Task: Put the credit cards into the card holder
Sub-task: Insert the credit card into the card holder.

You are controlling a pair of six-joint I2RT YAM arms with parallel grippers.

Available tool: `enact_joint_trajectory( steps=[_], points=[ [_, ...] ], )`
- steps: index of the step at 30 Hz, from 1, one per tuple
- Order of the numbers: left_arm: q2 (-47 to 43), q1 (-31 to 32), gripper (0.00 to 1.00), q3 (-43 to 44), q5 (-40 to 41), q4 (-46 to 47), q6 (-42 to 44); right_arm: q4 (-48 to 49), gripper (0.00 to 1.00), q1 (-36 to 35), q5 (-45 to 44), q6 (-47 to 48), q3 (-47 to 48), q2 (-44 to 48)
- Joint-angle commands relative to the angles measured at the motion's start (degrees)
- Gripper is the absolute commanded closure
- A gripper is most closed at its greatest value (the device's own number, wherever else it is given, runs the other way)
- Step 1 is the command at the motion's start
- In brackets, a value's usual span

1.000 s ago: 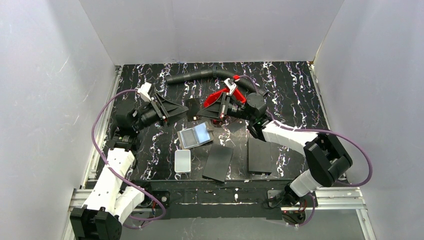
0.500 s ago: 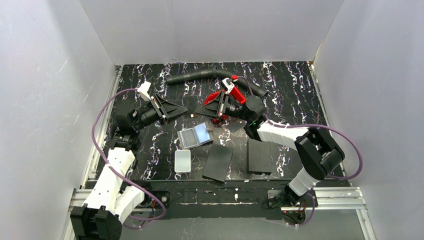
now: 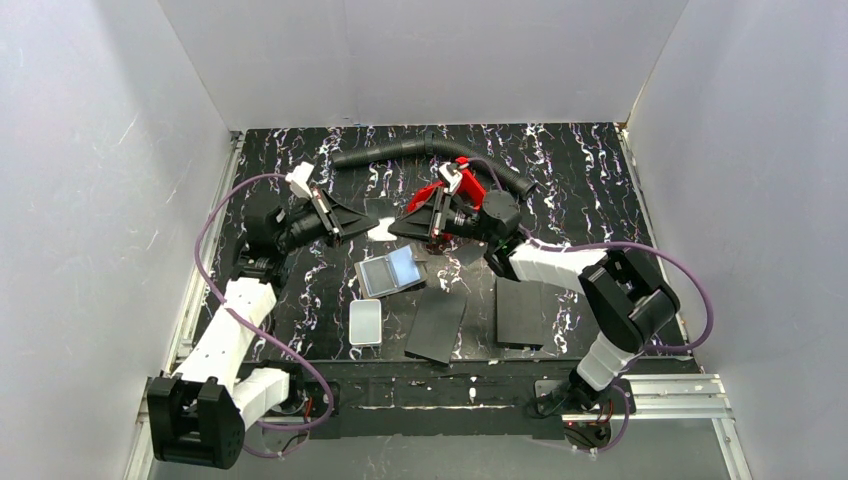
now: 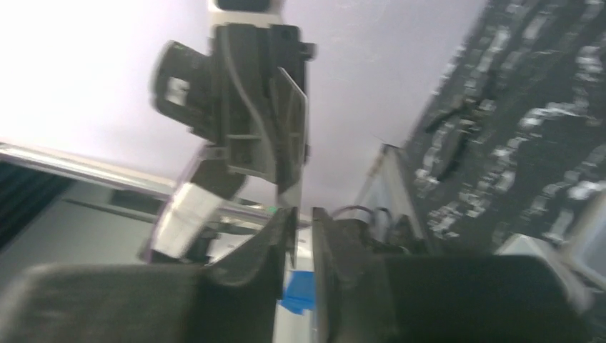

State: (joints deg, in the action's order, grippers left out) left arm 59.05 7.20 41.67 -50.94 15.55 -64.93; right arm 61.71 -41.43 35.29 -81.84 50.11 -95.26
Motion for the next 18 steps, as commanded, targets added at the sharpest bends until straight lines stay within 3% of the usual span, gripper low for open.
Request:
enact_joint_trajectory(
  steps=[1,4,7,12,18],
  points=[
    [0.28,-0.08,1.0,-0.28,4.93,-11.9,12.47,-28.45,0.58,0.6,-2.67,22.24,6.45,2.97],
    [0.34,-0.08,1.0,1.62,12.73,-26.23,22.99,-54.12,0.47,0.82,-8.69,37.19,12.52,2.54],
    [-0.34,-0.08,1.0,0.76,18.91,-30.77,27.57,-58.54,0.4,0.82,-10.81,42.79,13.2,0.38],
    [3.46,0.18,1.0,-3.87,19.41,-23.85,24.7,-76.01,0.37,0.57,-13.98,54.65,21.4,-8.79],
    [5.47,1.72,1.0,-9.45,22.97,-14.37,22.12,-80.49,0.29,0.63,-18.52,59.92,22.25,-10.7]
  ],
)
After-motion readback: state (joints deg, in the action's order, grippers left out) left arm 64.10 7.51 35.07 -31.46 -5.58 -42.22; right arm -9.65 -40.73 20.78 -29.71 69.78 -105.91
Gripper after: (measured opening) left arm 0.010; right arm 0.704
